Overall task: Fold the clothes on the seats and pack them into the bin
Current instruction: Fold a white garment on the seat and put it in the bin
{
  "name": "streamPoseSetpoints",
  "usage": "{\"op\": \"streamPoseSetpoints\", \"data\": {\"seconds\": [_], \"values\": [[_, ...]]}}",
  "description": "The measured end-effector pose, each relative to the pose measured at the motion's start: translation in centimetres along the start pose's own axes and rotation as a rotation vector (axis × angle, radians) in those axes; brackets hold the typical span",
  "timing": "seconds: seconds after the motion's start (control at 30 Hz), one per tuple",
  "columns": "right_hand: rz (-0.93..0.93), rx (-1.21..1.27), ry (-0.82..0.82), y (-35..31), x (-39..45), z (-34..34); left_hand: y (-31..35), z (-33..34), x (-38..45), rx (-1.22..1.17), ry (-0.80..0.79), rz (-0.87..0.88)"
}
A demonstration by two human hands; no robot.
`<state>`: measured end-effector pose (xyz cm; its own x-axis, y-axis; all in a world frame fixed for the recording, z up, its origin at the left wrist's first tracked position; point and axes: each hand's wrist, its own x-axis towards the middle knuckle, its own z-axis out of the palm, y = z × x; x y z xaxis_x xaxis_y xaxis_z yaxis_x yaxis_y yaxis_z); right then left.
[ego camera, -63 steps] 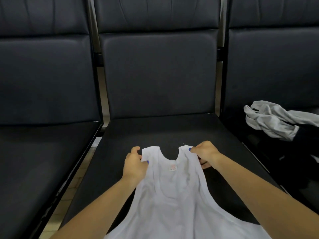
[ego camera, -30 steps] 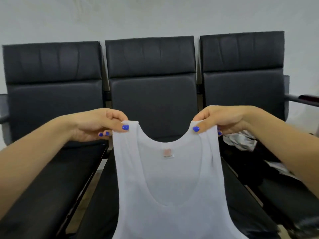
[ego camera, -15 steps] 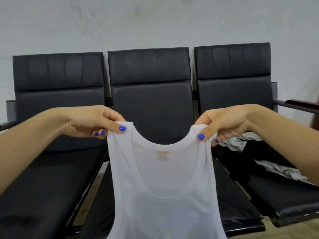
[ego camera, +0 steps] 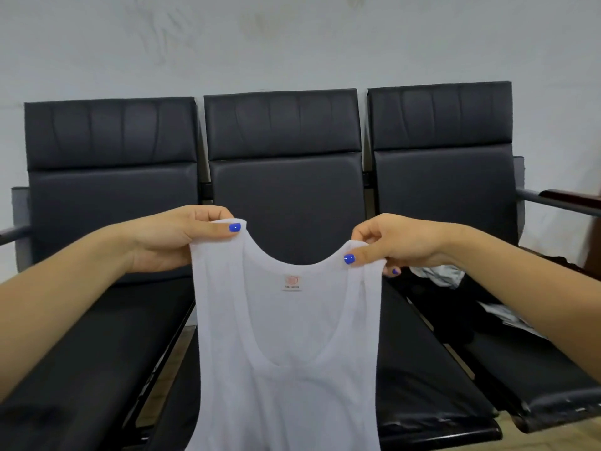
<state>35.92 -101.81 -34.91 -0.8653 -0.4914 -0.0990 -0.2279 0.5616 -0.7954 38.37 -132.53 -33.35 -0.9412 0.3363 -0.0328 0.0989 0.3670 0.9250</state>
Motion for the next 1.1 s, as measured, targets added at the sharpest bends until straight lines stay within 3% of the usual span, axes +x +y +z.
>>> {"op": "streamPoseSetpoints", "data": {"seconds": [0.1,0.23,0.3,0.37,0.43,0.6,0.8,0.97,1.1], "values": [[-0.018,0.294,-0.105,-0.2,-0.2,1.5,-0.6,0.1,0.5,-0.065,0.029,0.002],[-0.163,0.587,-0.370,-1.6,-1.0,2.8,-1.1,0.3,1.3,-0.130,0.012,0.008],[-0.096,0.454,-0.303,-2.2,-0.8,2.7,-1.3,0.2,1.5,-0.129,0.018,0.003],[0.031,0.154,-0.063,-2.3,0.3,2.2,-1.5,0.2,1.8,-0.086,0.015,-0.008],[0.115,0.093,0.051,-1.8,1.7,1.5,-1.9,0.2,2.1,-0.050,0.016,-0.020],[0.271,0.408,-0.129,-0.6,3.8,0.2,-3.0,-0.1,3.3,-0.039,0.034,-0.065],[0.215,0.525,-0.298,2.0,7.3,-2.2,-4.4,-1.3,5.3,-0.103,0.048,-0.150],[0.317,0.326,-0.214,3.2,10.3,-3.5,-6.1,-2.7,7.4,-0.156,0.006,-0.231],[0.458,0.024,0.002,4.4,14.1,-3.2,-8.0,-3.4,10.6,-0.131,0.088,-0.346]]}}
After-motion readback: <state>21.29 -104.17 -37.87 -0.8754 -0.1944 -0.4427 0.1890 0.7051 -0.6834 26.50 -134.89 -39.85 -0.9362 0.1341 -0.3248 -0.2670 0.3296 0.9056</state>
